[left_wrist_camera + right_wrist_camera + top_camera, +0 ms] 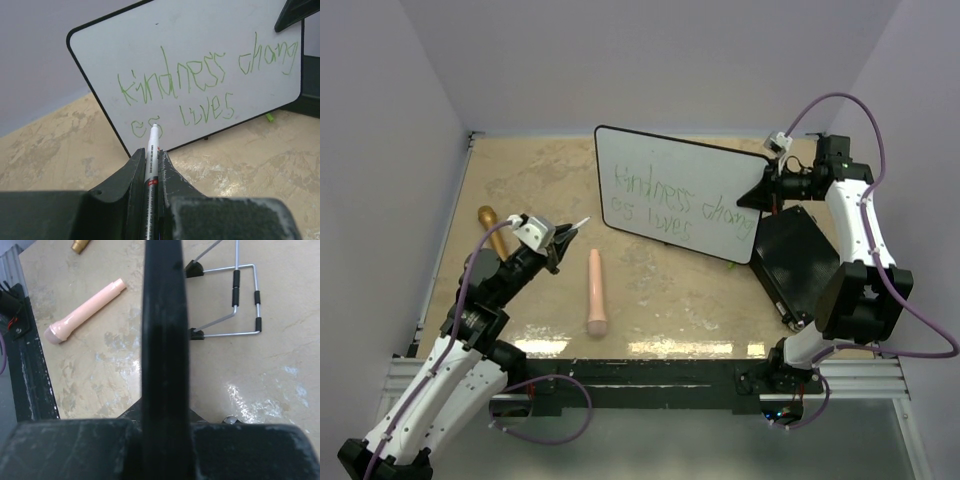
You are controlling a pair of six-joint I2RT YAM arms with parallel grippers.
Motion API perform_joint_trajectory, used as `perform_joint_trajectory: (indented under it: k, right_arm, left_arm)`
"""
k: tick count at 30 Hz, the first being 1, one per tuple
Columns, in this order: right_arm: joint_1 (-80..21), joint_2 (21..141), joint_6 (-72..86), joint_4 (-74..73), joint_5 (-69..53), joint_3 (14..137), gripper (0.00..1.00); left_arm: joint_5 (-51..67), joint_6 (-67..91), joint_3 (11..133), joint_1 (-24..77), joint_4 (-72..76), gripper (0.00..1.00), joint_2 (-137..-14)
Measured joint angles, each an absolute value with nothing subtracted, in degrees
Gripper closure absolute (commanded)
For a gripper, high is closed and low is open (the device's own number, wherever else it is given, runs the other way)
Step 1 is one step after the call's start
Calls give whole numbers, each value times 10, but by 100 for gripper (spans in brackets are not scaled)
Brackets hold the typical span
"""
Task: Write a sentence on the whiteboard
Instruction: Put down the whiteboard on the whiteboard stand.
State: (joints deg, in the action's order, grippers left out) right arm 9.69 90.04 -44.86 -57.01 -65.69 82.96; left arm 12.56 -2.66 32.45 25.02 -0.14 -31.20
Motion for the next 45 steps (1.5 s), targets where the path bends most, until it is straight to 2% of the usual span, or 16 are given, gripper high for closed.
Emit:
perform_joint_trajectory:
  k: [13,23,29,45]
  right_arm:
    - [87,899,-131,-298,-624,836,100]
    - [71,897,34,-122,-622,826,100]
    - [64,896,76,-58,-602,791,100]
    - [69,932,51,-26,-580,702,100]
  left_arm:
    - [82,-25,304,244,-2,100,-288]
    - [83,-23,303,244,-2,100,-294]
    - [83,-22,303,244,-2,100,-294]
    - [83,-21,303,244,-4,100,-294]
